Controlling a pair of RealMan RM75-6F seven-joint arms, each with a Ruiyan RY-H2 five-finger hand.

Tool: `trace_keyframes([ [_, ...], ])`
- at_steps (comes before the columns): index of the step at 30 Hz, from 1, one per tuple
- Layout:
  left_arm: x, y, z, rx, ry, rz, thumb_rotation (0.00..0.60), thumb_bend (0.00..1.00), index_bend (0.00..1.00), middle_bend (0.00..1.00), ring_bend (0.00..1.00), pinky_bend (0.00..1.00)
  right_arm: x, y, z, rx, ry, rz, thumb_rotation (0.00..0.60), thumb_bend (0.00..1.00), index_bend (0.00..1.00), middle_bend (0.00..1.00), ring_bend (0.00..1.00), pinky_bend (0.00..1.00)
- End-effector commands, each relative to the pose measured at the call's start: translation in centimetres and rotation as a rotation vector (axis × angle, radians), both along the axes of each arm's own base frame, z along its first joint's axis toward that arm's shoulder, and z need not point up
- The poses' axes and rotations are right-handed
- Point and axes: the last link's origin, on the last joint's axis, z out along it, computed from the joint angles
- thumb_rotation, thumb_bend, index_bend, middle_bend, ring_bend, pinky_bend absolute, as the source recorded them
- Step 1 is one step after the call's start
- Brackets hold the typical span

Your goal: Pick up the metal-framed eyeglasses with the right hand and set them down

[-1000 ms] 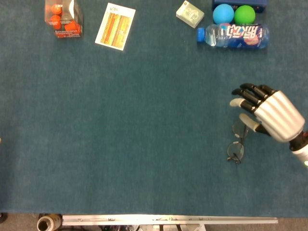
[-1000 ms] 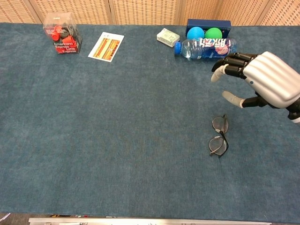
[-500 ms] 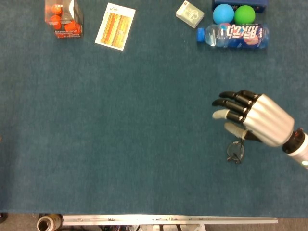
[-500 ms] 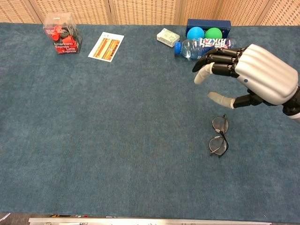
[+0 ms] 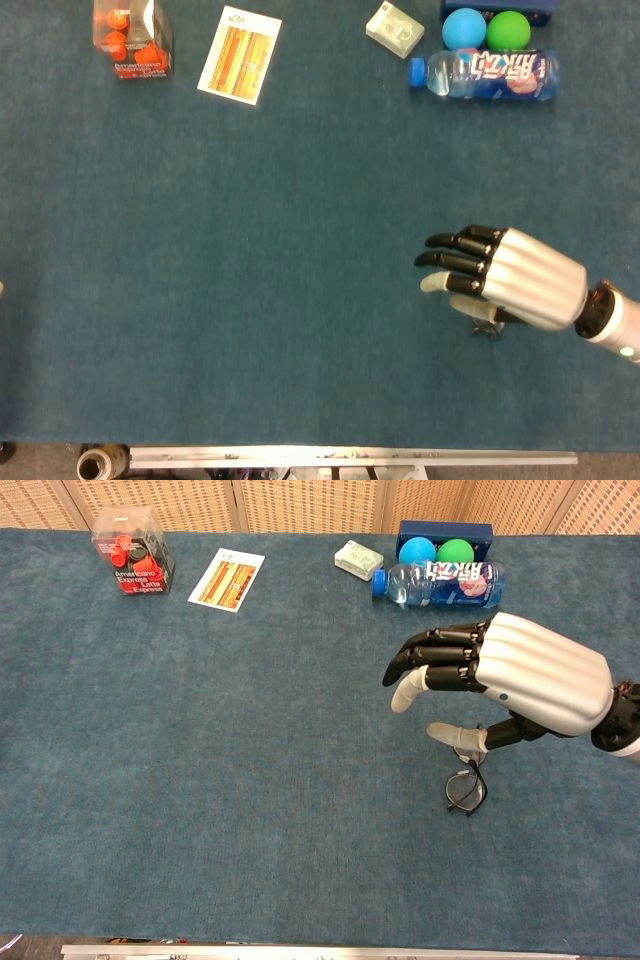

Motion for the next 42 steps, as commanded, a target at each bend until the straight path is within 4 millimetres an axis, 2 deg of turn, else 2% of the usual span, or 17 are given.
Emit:
trace_keyframes([
  [1, 0.1, 0.0, -0.1, -0.002, 0.001, 0.001, 0.600, 0.04, 0.49, 0.48, 0.48, 0.63, -0.1, 0.2, -0.1, 0.014, 0.015, 0.007, 0.600, 0.31, 0.41, 0.35, 0.26, 0.47],
  [21, 0.0, -0.2, -0.3, -0.001, -0.008, 0.007, 0.600, 0.04, 0.49, 0.48, 0.48, 0.63, -0.9, 1.0, -1.5, 0.091, 0.121, 0.008, 0.600, 0.31, 0.41, 0.35, 0.26, 0.47],
  [42, 0.0, -0.2, -0.5, -0.007, -0.013, 0.005, 0.600, 0.04, 0.49, 0.48, 0.48, 0.63, -3.2, -0.3, -1.8, 0.024, 0.187, -0.043, 0.600, 0.31, 0.41, 0.36, 0.26, 0.47],
])
